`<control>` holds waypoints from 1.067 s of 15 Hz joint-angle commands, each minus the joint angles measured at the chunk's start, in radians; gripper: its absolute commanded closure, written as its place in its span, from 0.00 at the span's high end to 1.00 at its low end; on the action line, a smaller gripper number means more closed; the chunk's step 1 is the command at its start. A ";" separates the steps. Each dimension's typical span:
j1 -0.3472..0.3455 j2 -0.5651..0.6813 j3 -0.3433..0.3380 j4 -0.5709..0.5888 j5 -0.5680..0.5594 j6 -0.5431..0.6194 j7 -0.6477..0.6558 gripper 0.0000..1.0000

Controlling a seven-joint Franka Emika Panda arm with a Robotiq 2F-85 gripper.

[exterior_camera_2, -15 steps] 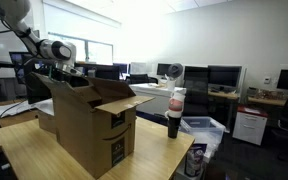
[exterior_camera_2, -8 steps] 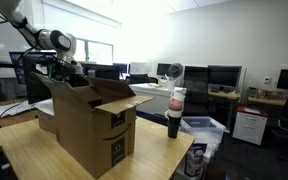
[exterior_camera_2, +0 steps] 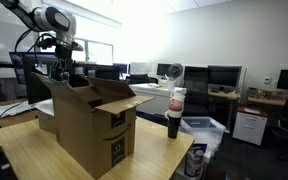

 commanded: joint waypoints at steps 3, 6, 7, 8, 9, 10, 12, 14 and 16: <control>-0.069 -0.106 -0.017 0.001 -0.040 -0.048 -0.026 1.00; -0.101 -0.135 -0.040 0.006 -0.045 -0.066 -0.058 1.00; -0.113 -0.140 -0.048 0.010 -0.047 -0.072 -0.068 1.00; -0.123 -0.145 -0.055 0.012 -0.047 -0.075 -0.076 1.00; -0.130 -0.145 -0.059 0.015 -0.050 -0.080 -0.084 1.00; -0.138 -0.145 -0.066 0.017 -0.049 -0.082 -0.093 1.00; -0.151 -0.141 -0.076 0.022 -0.045 -0.089 -0.107 1.00; -0.150 -0.136 -0.068 0.014 -0.036 -0.065 -0.072 1.00; -0.156 -0.135 -0.072 0.014 -0.036 -0.080 -0.073 1.00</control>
